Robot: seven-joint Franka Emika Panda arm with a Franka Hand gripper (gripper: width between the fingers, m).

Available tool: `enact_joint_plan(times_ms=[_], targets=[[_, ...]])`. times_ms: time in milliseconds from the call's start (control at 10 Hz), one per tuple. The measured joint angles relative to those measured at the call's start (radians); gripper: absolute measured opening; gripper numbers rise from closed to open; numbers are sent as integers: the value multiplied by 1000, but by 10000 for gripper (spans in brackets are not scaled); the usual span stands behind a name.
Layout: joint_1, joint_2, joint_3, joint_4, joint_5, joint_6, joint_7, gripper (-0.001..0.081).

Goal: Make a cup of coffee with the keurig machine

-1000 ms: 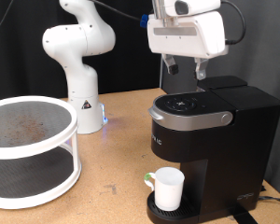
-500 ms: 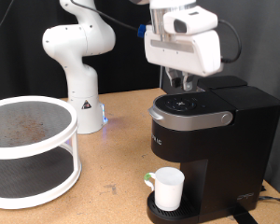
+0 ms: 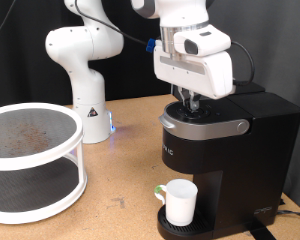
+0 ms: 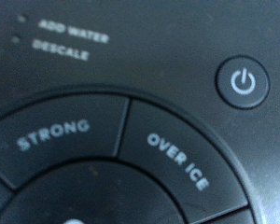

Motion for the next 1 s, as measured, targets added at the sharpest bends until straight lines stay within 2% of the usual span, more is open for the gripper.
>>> enact_joint_plan(times_ms=[400,800,1000], targets=[[-1,21,-5,13,5,-15,3,0],[-1,69,-25,86,41,-127,10,0],[-5,102,-36,141,62,-229,19,0]])
